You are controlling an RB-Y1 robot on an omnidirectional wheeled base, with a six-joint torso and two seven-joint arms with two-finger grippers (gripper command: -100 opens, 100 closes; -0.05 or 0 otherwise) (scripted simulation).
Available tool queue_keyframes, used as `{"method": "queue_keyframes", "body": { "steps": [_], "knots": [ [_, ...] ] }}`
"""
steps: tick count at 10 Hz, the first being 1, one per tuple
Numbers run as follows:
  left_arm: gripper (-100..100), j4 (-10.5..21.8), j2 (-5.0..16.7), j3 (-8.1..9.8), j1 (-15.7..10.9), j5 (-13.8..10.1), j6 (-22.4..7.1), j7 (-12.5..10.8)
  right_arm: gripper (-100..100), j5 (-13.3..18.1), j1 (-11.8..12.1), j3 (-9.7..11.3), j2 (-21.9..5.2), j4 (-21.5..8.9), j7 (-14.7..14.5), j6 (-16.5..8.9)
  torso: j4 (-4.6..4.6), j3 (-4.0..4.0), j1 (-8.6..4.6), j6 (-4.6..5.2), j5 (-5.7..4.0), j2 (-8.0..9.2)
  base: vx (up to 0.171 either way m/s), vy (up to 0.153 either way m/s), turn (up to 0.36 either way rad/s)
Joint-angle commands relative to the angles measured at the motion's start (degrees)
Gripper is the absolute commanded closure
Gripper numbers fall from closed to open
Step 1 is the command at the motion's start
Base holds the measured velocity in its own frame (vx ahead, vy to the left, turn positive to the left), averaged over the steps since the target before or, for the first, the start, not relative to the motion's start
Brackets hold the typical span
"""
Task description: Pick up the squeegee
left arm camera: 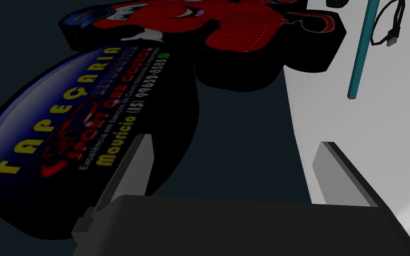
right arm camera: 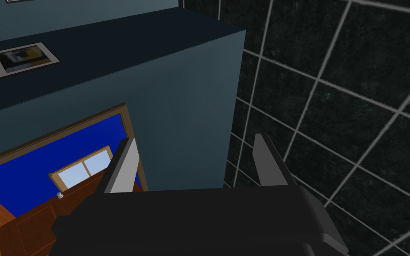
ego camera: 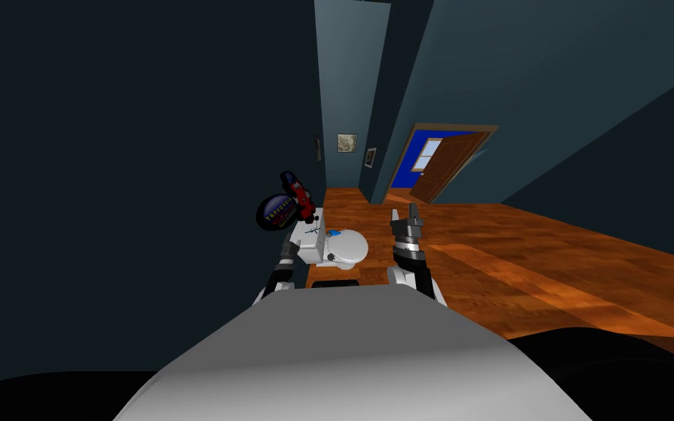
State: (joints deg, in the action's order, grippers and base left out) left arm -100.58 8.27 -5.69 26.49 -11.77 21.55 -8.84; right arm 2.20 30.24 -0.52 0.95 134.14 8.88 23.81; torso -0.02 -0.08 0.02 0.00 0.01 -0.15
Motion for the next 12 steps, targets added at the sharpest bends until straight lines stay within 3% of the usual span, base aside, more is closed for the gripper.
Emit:
{"method": "queue_keyframes", "body": {
  "steps": [1,8,12],
  "knots": [
    [-100,2.21,-0.14,-0.72,-1.11,-1.05,-0.19,-1.38,0,0.0,0.0,0.0,0.0,0.0,0.0,0.0,0.0,0.0,0.0,0.0,0.0,0.0,0.038,0.003,-0.016],
    [-100,10.4,-1.91,-3.77,-4.82,-4.69,0.03,-6.24,0,0.0,0.0,0.0,0.0,0.0,0.0,0.0,0.0,0.0,-0.06,0.0,-0.02,0.0,0.042,-0.006,-0.014],
    [-100,14.63,-7.04,-5.51,-6.86,-6.53,0.2,-8.81,0,0.0,-0.01,0.0,0.0,0.0,0.0,0.0,-0.52,-0.88,-0.7,0.91,0.49,-1.24,0.048,-0.014,-0.022]
  ]
}}
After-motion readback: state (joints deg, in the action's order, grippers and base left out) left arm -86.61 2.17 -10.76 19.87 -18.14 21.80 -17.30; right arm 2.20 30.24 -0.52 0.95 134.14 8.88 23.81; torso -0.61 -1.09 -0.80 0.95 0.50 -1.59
